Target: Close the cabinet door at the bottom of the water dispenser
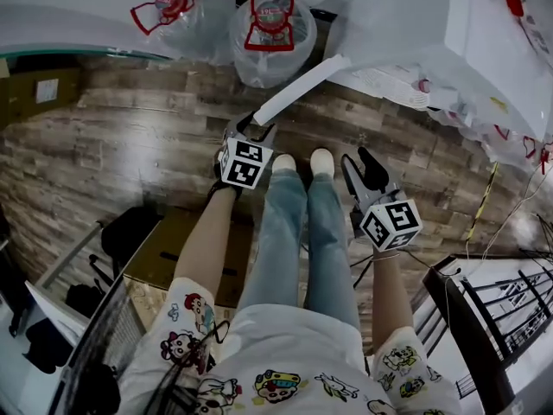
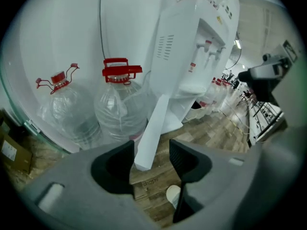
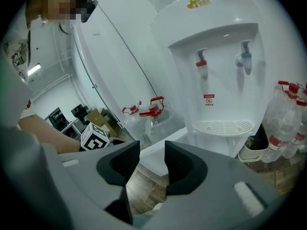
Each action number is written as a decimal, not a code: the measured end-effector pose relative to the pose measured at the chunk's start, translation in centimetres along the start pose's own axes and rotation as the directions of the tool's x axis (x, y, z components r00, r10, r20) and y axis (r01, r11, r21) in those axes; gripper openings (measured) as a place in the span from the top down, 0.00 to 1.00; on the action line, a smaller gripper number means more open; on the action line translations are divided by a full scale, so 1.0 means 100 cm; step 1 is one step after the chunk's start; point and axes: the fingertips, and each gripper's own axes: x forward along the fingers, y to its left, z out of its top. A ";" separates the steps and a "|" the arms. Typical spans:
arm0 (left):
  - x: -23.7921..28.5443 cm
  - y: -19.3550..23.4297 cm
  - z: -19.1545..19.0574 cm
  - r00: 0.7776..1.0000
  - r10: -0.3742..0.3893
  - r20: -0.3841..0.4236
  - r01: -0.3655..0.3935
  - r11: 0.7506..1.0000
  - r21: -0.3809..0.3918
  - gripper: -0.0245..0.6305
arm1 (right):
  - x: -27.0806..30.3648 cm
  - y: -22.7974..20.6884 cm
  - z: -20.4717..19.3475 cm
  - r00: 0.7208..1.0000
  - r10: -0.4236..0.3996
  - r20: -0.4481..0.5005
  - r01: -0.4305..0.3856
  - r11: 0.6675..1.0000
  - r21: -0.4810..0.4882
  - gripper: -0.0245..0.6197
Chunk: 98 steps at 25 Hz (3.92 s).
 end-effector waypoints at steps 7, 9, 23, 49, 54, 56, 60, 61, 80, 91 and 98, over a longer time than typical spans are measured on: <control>0.031 0.014 -0.028 0.993 -0.018 -0.113 0.020 1.000 0.023 0.62 | 0.014 -0.010 -0.018 0.999 -0.003 -0.037 0.002 1.000 -0.005 0.70; 0.038 0.014 -0.034 0.990 -0.028 -0.141 0.032 0.999 0.030 0.62 | 0.020 -0.014 -0.023 0.999 -0.006 -0.041 0.006 1.000 -0.007 0.71; 0.058 0.019 -0.057 0.965 -0.007 -0.262 0.055 0.983 0.175 0.68 | 0.027 -0.010 -0.063 0.997 -0.028 -0.071 0.030 0.999 0.028 0.72; 0.066 -0.110 -0.080 0.958 0.085 -0.274 -0.107 0.992 -0.069 0.70 | -0.098 -0.105 -0.115 0.995 -0.057 -0.079 0.060 0.997 0.045 0.73; 0.077 -0.153 -0.077 0.950 0.095 -0.296 -0.118 0.991 -0.061 0.69 | -0.133 -0.148 -0.132 0.991 -0.097 -0.087 0.104 0.992 0.075 0.73; 0.082 -0.168 -0.075 0.948 0.108 -0.299 -0.141 0.986 -0.089 0.69 | -0.144 -0.162 -0.136 0.991 -0.107 -0.081 0.115 0.989 0.096 0.73; 0.092 -0.199 -0.069 0.937 0.131 -0.323 -0.187 0.971 -0.148 0.69 | -0.164 -0.186 -0.140 0.991 -0.116 -0.065 0.123 0.984 0.126 0.73; 0.095 -0.207 -0.066 0.934 0.138 -0.330 -0.196 0.969 -0.149 0.68 | -0.168 -0.191 -0.140 0.992 -0.114 -0.062 0.122 0.984 0.133 0.73; 0.149 -0.281 -0.020 0.923 0.182 -0.339 -0.277 0.926 -0.257 0.65 | -0.222 -0.295 -0.145 0.991 -0.118 -0.062 0.127 0.976 0.179 0.74; 0.185 -0.317 0.020 0.938 0.049 -0.344 -0.110 0.981 -0.161 0.66 | -0.210 -0.305 -0.139 0.986 -0.169 -0.010 0.165 0.945 0.283 0.74; 0.205 -0.331 0.044 0.940 0.004 -0.340 -0.045 0.993 -0.112 0.66 | -0.211 -0.312 -0.136 0.982 -0.189 -0.010 0.183 0.938 0.294 0.74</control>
